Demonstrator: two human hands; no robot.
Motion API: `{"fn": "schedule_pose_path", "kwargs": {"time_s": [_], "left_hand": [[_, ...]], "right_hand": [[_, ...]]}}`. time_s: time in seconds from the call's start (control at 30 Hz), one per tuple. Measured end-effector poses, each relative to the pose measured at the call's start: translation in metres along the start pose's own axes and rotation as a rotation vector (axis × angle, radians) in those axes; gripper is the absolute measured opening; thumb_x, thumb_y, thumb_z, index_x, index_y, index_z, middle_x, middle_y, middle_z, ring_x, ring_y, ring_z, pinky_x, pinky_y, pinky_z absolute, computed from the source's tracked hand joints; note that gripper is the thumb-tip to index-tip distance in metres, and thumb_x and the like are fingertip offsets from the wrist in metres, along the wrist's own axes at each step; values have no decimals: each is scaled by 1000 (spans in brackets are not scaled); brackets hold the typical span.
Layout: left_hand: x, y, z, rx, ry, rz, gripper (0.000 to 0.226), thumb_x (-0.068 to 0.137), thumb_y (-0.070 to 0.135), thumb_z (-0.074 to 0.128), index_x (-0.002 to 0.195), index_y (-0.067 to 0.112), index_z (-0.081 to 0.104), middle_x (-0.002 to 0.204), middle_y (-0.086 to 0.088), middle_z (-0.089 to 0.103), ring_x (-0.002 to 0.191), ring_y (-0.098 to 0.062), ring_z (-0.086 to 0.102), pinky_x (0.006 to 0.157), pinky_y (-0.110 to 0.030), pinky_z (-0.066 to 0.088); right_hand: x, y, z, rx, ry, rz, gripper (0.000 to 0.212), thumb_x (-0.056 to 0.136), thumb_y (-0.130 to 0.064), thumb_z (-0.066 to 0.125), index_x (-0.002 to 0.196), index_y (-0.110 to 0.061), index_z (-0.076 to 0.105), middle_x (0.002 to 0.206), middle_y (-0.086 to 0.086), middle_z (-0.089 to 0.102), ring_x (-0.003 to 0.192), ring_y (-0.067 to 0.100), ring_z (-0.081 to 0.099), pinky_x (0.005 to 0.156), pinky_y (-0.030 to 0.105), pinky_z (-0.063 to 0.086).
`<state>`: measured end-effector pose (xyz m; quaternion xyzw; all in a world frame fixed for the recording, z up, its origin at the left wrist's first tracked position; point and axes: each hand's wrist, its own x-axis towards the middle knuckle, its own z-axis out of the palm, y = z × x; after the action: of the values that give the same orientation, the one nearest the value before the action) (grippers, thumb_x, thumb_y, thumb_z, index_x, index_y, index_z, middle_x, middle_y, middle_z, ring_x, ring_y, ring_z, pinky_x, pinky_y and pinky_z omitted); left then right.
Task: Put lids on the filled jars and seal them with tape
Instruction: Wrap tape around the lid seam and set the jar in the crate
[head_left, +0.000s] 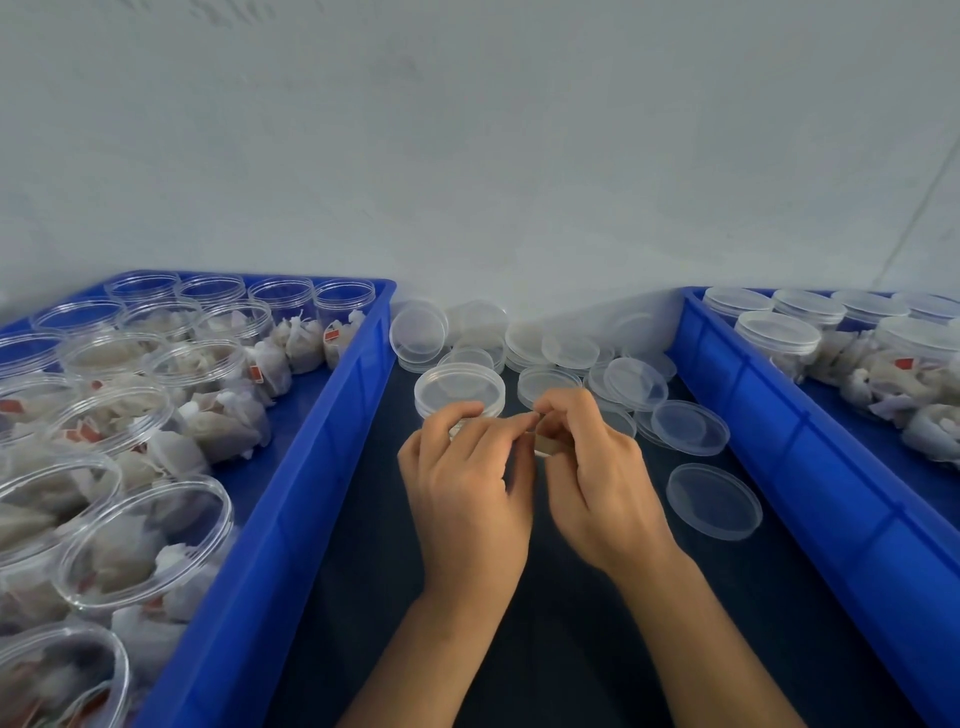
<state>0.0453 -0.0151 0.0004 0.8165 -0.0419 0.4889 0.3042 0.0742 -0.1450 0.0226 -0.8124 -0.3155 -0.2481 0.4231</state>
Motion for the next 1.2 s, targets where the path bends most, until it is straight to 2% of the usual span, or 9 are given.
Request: {"fn": "schedule_pose_path", "kwargs": {"time_s": [0.3, 0.4, 0.53, 0.63, 0.73, 0.83, 0.97, 1.1, 1.2], "left_hand": [[0, 4, -4, 67, -99, 8, 21, 90, 20, 86, 110, 19, 79, 103, 7, 77, 123, -22, 64, 99, -55, 49], [0, 6, -5, 25, -80, -38, 23, 87, 18, 87, 109, 18, 79, 103, 7, 76, 122, -22, 64, 98, -56, 51], [4, 8, -6, -19, -77, -84, 28, 86, 17, 88, 112, 19, 78, 99, 8, 74, 119, -21, 64, 95, -58, 53], [6, 9, -7, -33, -86, -85, 36, 88, 15, 86, 121, 19, 75, 96, 10, 71, 117, -21, 63, 97, -60, 52], [7, 7, -7, -13, -106, -55, 38, 90, 14, 83, 127, 17, 73, 97, 8, 71, 117, -22, 62, 99, -62, 51], [6, 6, -5, 25, -109, -12, 36, 90, 14, 84, 124, 15, 74, 98, 6, 72, 116, -24, 61, 98, -62, 50], [5, 3, -3, 42, -105, 15, 27, 90, 14, 83, 116, 15, 74, 100, 4, 71, 114, -24, 60, 99, -62, 49], [4, 2, -3, 32, -96, 9, 21, 91, 12, 81, 110, 15, 73, 100, 3, 71, 110, -24, 60, 99, -62, 49], [4, 4, -3, -19, -64, -11, 18, 92, 9, 78, 108, 16, 72, 100, 5, 67, 108, -22, 60, 97, -58, 51]], "right_hand": [[-1, -3, 7, -9, 69, 0, 29, 89, -19, 35, 114, -22, 49, 79, -2, 63, 68, 19, 58, 59, 37, 46], [0, -3, 5, -60, 66, -63, 25, 91, -12, 39, 112, -13, 53, 81, 0, 62, 69, 20, 57, 59, 38, 46], [1, -1, 5, -143, 95, -168, 30, 87, 2, 47, 113, -10, 55, 87, -10, 56, 74, 6, 45, 70, 16, 36], [0, 4, 8, -189, 143, -238, 23, 88, 4, 49, 108, -3, 58, 82, 2, 57, 72, 13, 43, 70, 23, 34], [1, 7, 10, -199, 175, -291, 25, 86, 7, 49, 106, -8, 52, 78, 8, 56, 67, 21, 44, 65, 28, 35], [1, 5, 11, -173, 199, -291, 25, 88, 3, 43, 109, -7, 53, 80, 7, 59, 69, 19, 46, 68, 24, 37], [1, 1, 11, -164, 206, -266, 30, 87, 1, 43, 113, -8, 55, 93, -10, 54, 81, 0, 40, 80, 11, 34], [1, -1, 11, -178, 184, -239, 30, 88, -1, 45, 112, 1, 64, 94, -2, 63, 81, 9, 52, 77, 19, 40], [1, -1, 11, -161, 194, -245, 30, 87, 1, 46, 113, -1, 62, 94, -3, 61, 81, 13, 53, 74, 24, 43]]}}
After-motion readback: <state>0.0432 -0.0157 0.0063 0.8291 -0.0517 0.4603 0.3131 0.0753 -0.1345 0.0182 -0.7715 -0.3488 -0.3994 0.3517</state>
